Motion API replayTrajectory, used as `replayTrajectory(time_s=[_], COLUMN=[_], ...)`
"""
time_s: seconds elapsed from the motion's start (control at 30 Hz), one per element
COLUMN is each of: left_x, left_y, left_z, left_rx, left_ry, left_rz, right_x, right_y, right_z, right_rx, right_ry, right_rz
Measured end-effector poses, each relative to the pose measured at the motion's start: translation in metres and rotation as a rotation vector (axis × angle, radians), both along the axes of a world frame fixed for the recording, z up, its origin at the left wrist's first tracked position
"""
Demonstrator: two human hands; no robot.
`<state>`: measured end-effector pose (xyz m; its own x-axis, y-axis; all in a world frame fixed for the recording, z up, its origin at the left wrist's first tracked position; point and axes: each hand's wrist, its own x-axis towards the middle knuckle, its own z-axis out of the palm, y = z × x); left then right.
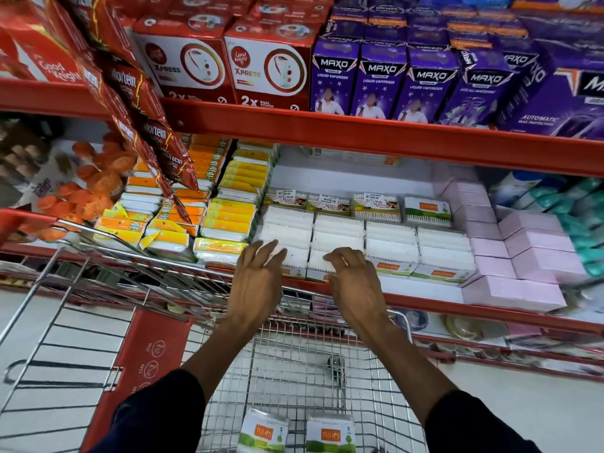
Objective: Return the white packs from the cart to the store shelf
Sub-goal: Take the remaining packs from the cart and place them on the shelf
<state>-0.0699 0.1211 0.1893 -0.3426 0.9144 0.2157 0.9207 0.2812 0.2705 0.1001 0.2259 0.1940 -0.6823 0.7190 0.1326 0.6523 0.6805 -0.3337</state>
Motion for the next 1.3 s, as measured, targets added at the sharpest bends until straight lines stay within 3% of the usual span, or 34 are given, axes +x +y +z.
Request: replayTrajectory(time_s=[0.13,0.3,0.67,0.8,0.9,1.1,1.2,1.3], left_x=[0.023,0.055,0.091,0.090,0.084,0.069,0.067,0.068], left_y=[-0.031,-0.085,-0.163,-0.165,-0.166,-0.184,-0.185,-0.173], left_z=[-0.018,-0.072,-0.205,-0.226,-0.237,-0.259,-0.234,-0.195], left_rx=[-0.041,-0.176,-0.934,-0.918,-0.968,-0.765,-0.642,-0.586], left_ry=[0.035,0.005,-0.075,-0.089,-0.199,-0.383,-0.414,-0.365], left_rz=[-0.039,-0.131,-0.311,-0.301,-0.282,-0.290,-0.294,-0.264], right_x=[0.027,0.067,0.116,0.112,0.103,0.100,0.104,0.109], right_y=[-0.035,-0.088,-0.145,-0.151,-0.150,-0.149,-0.149,-0.146], right_z=[-0.013,-0.071,-0.201,-0.218,-0.221,-0.218,-0.204,-0.181], right_rx=[0.046,-0.060,-0.480,-0.533,-0.508,-0.544,-0.662,-0.567], right_ry=[0.000,-0.161,-0.641,-0.678,-0.663,-0.628,-0.498,-0.508], right_rz=[-0.007,0.044,0.278,0.286,0.257,0.228,0.136,0.145])
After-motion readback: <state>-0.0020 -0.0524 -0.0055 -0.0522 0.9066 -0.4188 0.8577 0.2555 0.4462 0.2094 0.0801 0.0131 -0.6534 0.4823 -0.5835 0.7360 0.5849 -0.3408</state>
